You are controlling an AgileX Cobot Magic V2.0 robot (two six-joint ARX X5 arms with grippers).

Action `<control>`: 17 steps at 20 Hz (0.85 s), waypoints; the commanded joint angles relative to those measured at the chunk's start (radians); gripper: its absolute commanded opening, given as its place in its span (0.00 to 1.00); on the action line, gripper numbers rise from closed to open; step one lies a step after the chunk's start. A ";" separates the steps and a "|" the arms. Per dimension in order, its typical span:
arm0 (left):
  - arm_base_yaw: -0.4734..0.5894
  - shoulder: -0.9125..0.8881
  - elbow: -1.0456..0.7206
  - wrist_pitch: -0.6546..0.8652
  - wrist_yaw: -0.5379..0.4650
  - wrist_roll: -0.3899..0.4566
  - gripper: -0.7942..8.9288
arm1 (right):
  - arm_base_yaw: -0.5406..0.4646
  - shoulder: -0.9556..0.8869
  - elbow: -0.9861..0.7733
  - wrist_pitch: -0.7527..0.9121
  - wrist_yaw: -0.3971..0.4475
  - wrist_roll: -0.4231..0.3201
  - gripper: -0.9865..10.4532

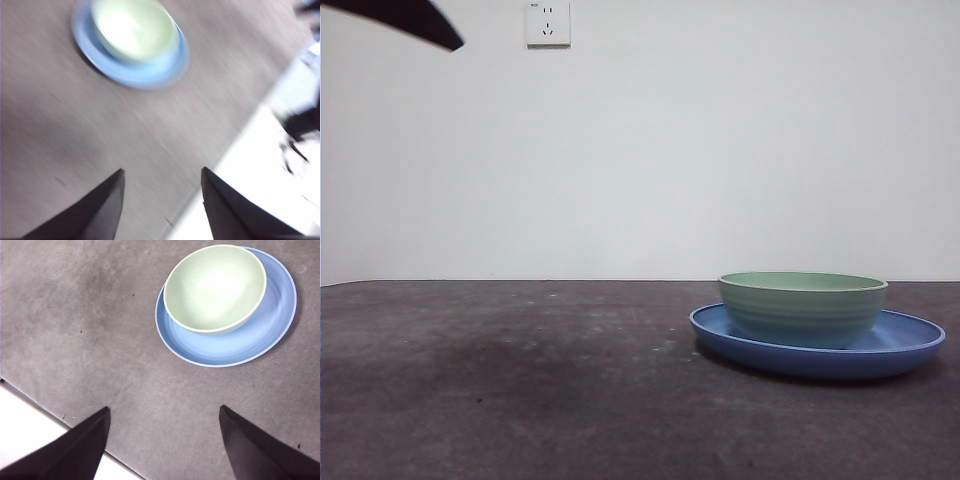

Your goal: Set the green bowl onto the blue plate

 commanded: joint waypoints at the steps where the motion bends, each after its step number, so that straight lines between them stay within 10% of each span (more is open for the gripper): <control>1: -0.007 -0.016 0.002 0.010 0.067 0.023 0.34 | 0.003 0.005 0.019 0.007 -0.002 0.008 0.39; 8: -0.007 -0.023 0.002 0.022 0.086 0.023 0.34 | 0.003 0.006 0.019 0.007 0.004 0.023 0.39; 17: -0.007 -0.023 0.002 0.022 0.086 0.022 0.34 | -0.001 0.050 0.019 0.131 0.268 0.166 0.39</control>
